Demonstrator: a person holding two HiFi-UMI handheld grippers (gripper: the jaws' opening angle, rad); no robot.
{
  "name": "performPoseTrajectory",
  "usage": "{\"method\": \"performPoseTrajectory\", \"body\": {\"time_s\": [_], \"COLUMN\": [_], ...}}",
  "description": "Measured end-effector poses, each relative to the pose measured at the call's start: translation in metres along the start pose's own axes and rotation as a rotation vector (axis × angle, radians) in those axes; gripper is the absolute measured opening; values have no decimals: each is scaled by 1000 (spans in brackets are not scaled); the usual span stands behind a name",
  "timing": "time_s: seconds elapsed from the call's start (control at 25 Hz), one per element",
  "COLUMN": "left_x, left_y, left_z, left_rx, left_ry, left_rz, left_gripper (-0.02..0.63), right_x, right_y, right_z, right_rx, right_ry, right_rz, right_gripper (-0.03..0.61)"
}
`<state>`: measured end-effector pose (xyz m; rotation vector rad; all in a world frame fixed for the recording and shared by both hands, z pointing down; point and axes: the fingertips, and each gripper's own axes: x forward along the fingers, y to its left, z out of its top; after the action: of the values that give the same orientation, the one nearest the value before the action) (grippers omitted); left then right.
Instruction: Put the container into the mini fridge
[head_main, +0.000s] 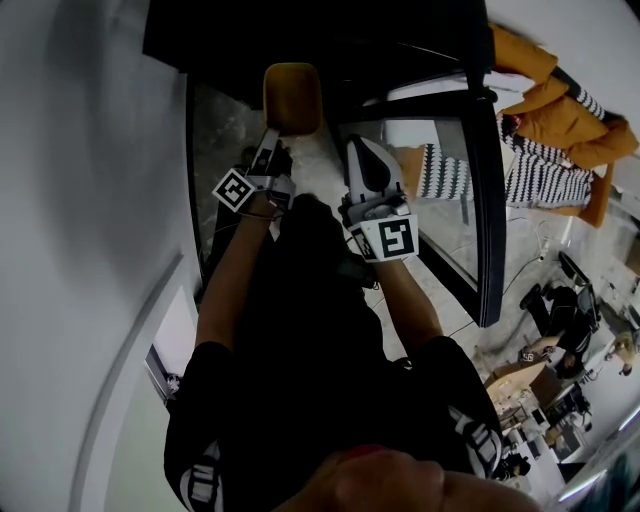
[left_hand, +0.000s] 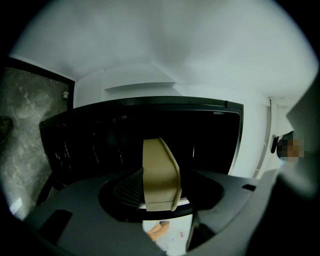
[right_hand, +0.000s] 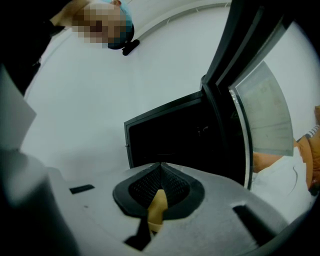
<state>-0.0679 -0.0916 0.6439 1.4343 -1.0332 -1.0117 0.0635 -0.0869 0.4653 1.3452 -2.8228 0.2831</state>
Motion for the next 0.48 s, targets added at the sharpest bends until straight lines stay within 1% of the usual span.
{"method": "performPoseTrajectory", "body": {"time_s": [0.32,0.48], "left_x": [10,18], "left_y": [36,45], "left_z": [7,8], "left_rx": [-18,-32], "left_ry": [-5,-4], "left_rz": [23,23], "left_gripper": [225,225], "right_x": [7,7], "right_y": [5,7], "right_z": [-8,-13], "right_rx": [5,11], "right_ry": [5,16], "right_rz": [-4,-5], "right_gripper": [0,0]}}
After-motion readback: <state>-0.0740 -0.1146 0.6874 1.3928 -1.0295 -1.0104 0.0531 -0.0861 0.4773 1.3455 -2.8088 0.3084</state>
